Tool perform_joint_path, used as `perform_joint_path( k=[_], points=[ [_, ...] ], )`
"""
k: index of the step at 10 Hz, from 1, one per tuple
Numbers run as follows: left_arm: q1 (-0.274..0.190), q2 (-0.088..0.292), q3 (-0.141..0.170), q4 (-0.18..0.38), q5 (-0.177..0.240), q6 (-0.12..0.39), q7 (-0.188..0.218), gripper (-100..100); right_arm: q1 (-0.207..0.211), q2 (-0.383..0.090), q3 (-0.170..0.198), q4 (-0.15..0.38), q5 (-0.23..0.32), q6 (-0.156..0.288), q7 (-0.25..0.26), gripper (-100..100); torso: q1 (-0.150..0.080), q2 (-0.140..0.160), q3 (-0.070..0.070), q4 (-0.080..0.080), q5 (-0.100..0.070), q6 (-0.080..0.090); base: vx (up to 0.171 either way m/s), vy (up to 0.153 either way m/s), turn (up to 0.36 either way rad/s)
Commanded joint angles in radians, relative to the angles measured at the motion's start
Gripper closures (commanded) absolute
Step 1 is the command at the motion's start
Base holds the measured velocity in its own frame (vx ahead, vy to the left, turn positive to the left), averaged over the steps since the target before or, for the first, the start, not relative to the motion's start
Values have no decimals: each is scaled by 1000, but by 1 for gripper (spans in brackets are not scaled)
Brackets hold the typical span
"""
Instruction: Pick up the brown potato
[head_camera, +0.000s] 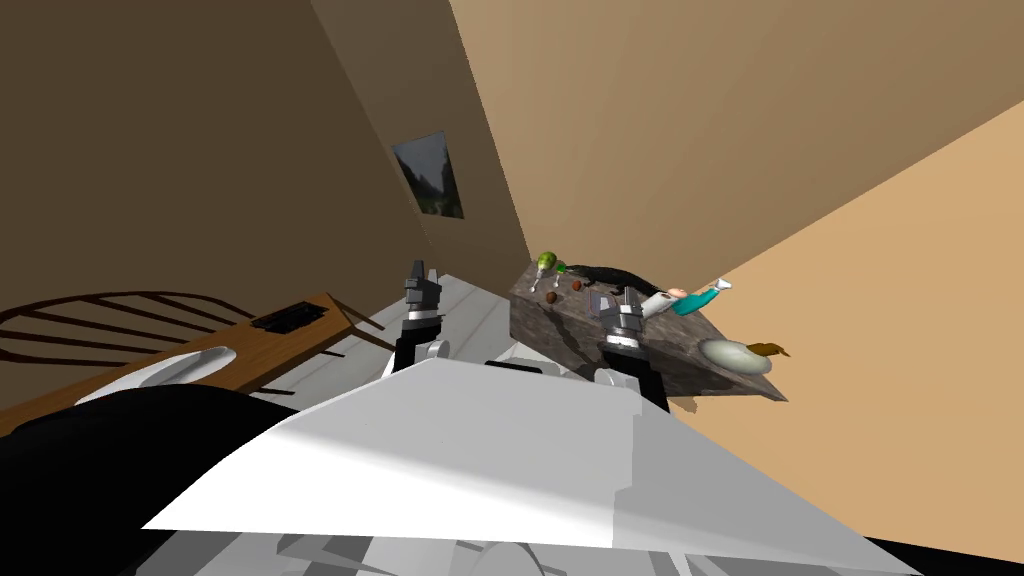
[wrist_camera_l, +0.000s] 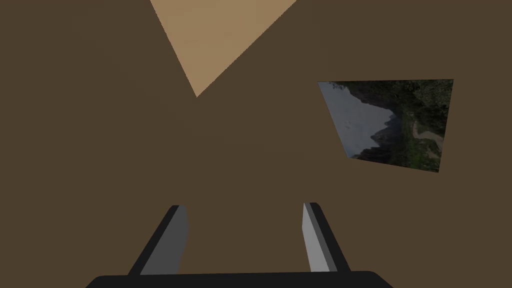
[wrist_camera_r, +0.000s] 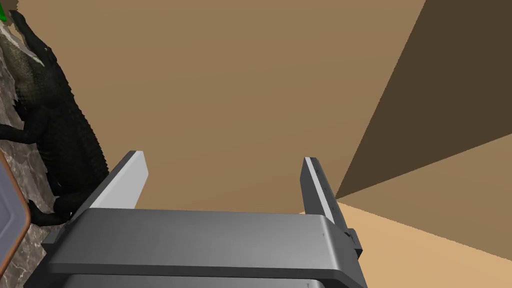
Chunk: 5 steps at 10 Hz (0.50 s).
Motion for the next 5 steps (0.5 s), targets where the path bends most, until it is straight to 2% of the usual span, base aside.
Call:
perform_joint_path(
  k=[1,3,4,5],
  points=[
    [0,0,0,0,0,0,0,0,13,-22,-13,13,-35,19,-19,-100,0,0,0,0,0,0,9,89,-31],
    [0,0,0,0,0,0,0,0,12,-72,-43,79,-112,82,-57,-100,-1,0,0,0,0,0,16,133,-58],
    [0,0,0,0,0,0,0,0,12,-72,-43,100,-123,83,-57,-100,2,0,0,0,0,0,9,125,-32],
    [0,0,0,0,0,0,0,0,11,-97,-60,140,-163,117,-77,-100,1,0,0,0,0,0,-7,115,-42]
  ],
)
